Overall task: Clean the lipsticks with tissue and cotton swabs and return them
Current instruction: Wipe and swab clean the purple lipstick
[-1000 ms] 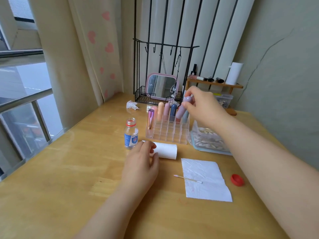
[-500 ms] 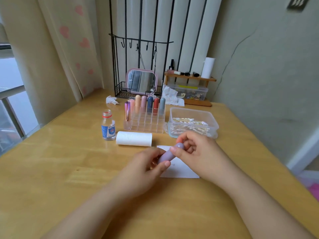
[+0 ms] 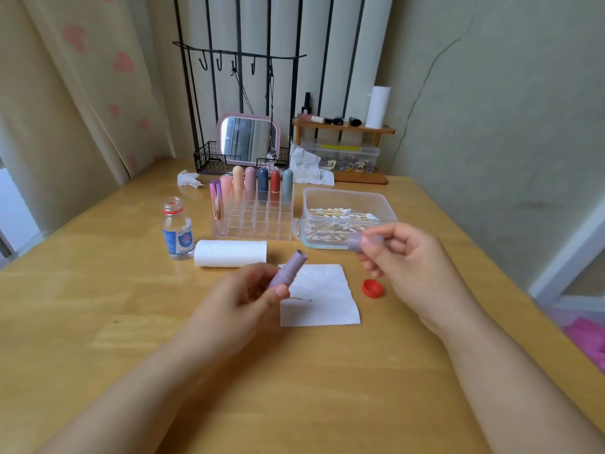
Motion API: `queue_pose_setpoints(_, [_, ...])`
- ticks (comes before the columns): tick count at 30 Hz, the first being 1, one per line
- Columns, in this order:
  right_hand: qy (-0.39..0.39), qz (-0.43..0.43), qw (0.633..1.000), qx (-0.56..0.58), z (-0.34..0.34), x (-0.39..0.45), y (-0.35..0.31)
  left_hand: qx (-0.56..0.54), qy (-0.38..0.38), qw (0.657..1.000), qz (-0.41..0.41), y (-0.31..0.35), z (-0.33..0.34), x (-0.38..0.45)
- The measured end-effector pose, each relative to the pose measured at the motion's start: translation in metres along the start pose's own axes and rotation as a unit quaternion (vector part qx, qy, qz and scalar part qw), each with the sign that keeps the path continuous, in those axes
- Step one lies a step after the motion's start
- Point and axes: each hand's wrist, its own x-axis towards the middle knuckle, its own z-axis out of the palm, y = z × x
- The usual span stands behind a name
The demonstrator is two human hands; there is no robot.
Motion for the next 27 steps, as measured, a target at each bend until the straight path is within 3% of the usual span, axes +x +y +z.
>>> queue_pose_setpoints(4, [-0.036, 0.062, 0.997, -0.042, 0.019, 0.001, 0.028, -0.068, 0.007, 0.997, -0.033, 0.003, 0.003, 0.000])
queue_pose_setpoints(8, [-0.019, 0.007, 0.965, -0.262, 0.035, 0.008, 0.053, -0.089, 0.026, 0.994, -0.060, -0.002, 0.002, 0.001])
queue_pose_setpoints(10, [-0.037, -0.011, 0.948, -0.316, 0.038, 0.009, 0.060, -0.078, 0.028, 0.995, -0.059, -0.004, 0.001, 0.002])
queue_pose_setpoints(20, [-0.060, -0.043, 0.899, -0.431, 0.041, 0.007, 0.060, -0.193, 0.004, 0.979, -0.069, 0.001, 0.001, 0.003])
queue_pose_setpoints(27, [-0.065, -0.035, 0.891, -0.447, 0.041, 0.005, 0.059, -0.256, 0.025, 0.964, -0.068, 0.009, 0.004, 0.003])
